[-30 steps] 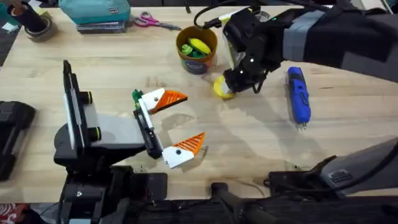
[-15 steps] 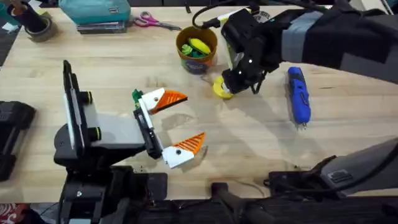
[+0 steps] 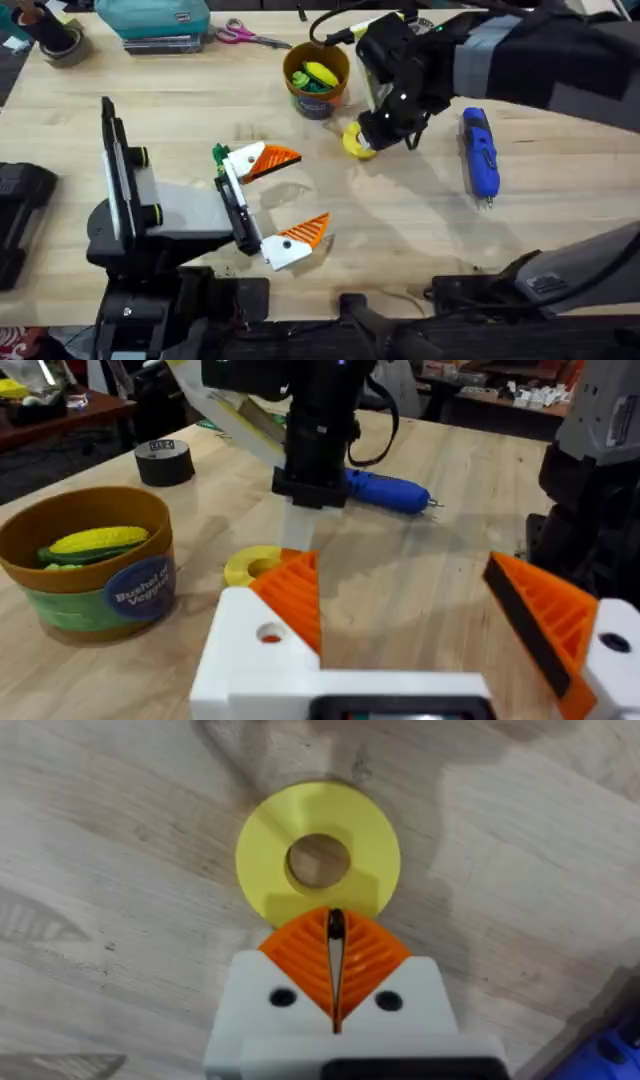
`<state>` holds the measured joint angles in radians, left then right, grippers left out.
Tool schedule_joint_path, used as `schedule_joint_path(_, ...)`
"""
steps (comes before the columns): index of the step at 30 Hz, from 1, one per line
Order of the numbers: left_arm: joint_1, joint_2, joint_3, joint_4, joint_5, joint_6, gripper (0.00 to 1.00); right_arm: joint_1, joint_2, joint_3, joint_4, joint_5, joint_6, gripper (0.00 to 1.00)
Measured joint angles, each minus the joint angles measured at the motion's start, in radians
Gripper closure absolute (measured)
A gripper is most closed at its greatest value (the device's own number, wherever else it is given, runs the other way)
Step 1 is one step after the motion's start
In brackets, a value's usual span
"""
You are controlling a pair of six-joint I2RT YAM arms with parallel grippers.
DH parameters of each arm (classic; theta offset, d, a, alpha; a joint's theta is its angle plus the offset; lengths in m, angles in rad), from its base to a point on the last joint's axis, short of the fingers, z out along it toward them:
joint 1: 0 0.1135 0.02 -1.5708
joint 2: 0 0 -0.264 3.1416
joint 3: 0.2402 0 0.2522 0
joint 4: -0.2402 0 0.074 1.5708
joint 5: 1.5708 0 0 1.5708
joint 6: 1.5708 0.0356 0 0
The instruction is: Pick up the gripper from the table and insert it into the empty holder that is missing its gripper. Then pick up a screw, insert it into the mounting hole, and use the screwdriver to tighten it. Finally, clean up the table by picking up the vegetable and placing it into the bucket.
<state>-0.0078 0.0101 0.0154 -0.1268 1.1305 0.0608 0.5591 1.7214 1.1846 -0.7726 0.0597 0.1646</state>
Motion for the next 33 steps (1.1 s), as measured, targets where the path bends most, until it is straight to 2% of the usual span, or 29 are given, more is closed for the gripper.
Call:
schedule_joint_path(7, 0.0, 0.0, 0.0, 0.0, 0.0, 0.0, 0.015, 0.0, -0.041, 0.117, -0.134, 0.004, -0.002, 0.995)
schedule_joint_path(8, 0.0, 0.0, 0.0, 0.0, 0.0, 0.0, 0.015, 0.0, -0.065, 0.213, -0.221, 0.004, -0.008, 0.995)
schedule_joint_path(16, 0.0, 0.0, 0.0, 0.0, 0.0, 0.0, 0.015, 0.0, -0.076, 0.41, -0.396, 0.005, -0.025, 0.995)
schedule_joint_path(26, 0.0, 0.0, 0.0, 0.0, 0.0, 0.0, 0.015, 0.0, -0.076, 0.579, -0.515, 0.005, -0.042, 0.995)
schedule_joint_path(28, 0.0, 0.0, 0.0, 0.0, 0.0, 0.0, 0.015, 0.0, -0.076, 0.643, -0.546, 0.005, -0.045, 0.995)
schedule_joint_path(33, 0.0, 0.0, 0.0, 0.0, 0.0, 0.0, 0.015, 0.0, -0.076, 0.69, -0.576, 0.005, -0.053, 0.995)
